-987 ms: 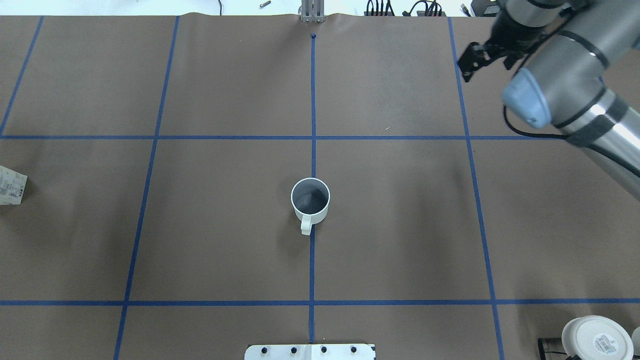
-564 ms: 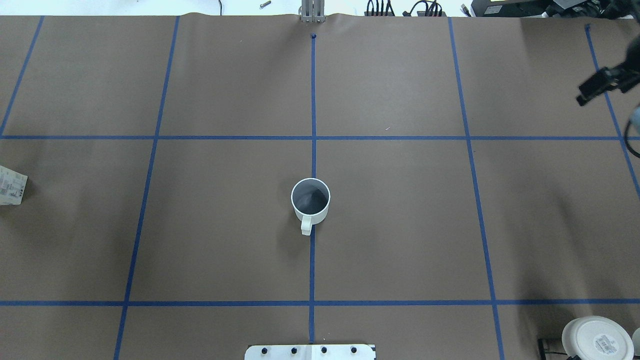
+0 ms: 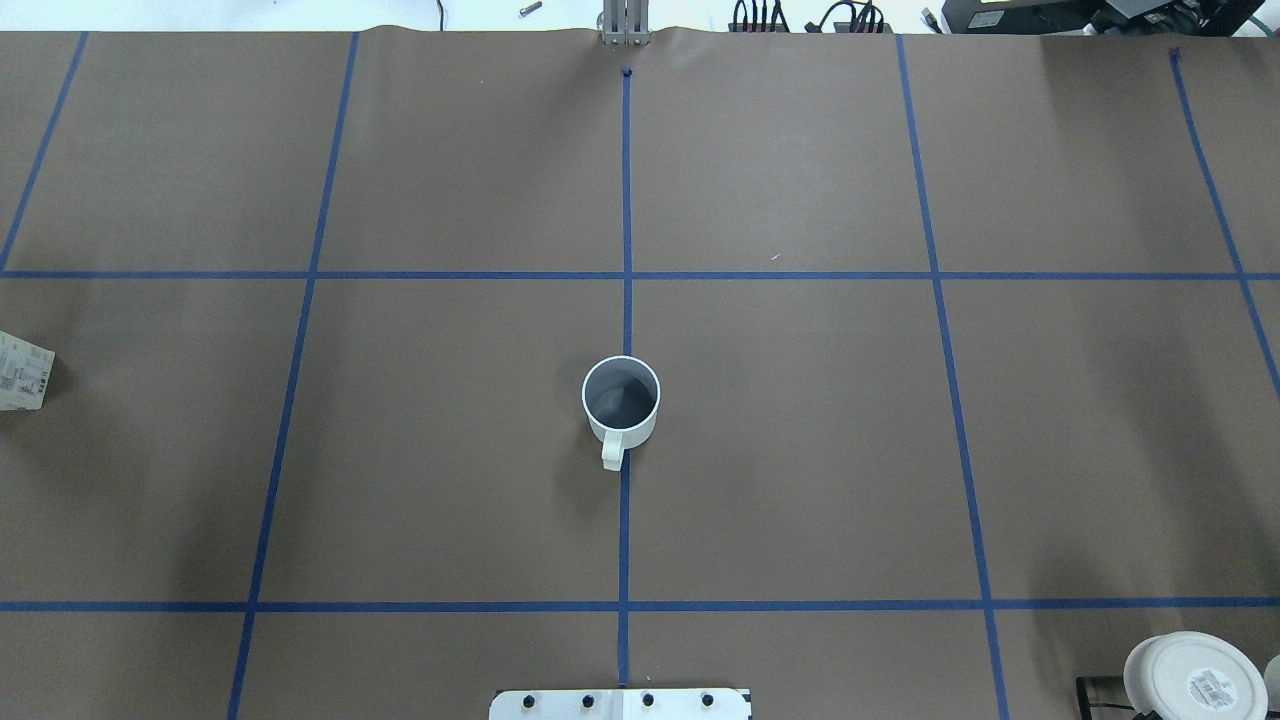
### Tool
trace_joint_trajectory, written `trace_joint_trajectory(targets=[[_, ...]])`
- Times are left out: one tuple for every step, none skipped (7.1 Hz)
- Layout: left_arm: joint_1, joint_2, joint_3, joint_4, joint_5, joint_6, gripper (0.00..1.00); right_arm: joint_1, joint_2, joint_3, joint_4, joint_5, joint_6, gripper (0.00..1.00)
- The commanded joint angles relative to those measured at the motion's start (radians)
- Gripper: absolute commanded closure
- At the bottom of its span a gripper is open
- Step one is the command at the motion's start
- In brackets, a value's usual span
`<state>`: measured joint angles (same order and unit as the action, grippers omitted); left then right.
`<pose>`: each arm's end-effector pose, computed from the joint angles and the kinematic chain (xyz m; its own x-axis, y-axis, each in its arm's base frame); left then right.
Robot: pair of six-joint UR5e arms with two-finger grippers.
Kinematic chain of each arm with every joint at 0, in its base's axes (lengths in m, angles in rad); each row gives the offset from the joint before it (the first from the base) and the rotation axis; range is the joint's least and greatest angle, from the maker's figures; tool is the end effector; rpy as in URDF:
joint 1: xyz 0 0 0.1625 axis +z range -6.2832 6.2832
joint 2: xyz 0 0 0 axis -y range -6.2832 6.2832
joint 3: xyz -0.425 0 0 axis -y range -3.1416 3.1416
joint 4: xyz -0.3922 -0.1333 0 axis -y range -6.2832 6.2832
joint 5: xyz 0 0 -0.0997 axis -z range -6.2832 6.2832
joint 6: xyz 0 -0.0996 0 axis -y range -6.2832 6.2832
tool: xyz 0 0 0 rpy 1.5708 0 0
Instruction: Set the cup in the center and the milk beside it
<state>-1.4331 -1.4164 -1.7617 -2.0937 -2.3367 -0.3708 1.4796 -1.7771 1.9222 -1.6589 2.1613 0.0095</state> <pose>-0.0020 -0.4537 0.5761 0.6605 0.1276 -0.7399 0.1320 0.9504 0.2817 0.0406 -0.4107 0.5987 0.8251 -0.0978 0.5564 0.0831 0.9952 0.0517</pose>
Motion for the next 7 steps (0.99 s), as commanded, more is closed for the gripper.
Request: trace_joint_trajectory(targets=[[0.013,0.033,-0.002,0.000,0.028,-0.026,0.01,0.011,-0.008,-0.006,0.002,0.000,-0.022,0.00],[0.016,0.042,-0.001,-0.002,0.028,-0.025,0.01,0.011,-0.007,-0.017,0.002,-0.001,-0.020,0.00],[0.037,0.045,-0.001,-0.002,0.027,-0.034,0.01,0.011,-0.004,-0.020,0.002,-0.003,-0.020,0.00],[0.078,0.045,-0.001,-0.011,0.027,-0.089,0.01,0.011,-0.002,-0.022,0.002,-0.003,-0.019,0.00],[0.098,0.045,-0.001,-0.014,0.028,-0.097,0.01,0.011,0.001,-0.028,0.002,-0.003,-0.019,0.00],[0.102,0.045,0.001,-0.014,0.045,-0.097,0.01,0.011,0.002,-0.035,0.004,-0.003,-0.019,0.00],[0.111,0.045,0.002,-0.014,0.056,-0.097,0.02,0.011,0.004,-0.037,0.004,-0.005,-0.017,0.00]])
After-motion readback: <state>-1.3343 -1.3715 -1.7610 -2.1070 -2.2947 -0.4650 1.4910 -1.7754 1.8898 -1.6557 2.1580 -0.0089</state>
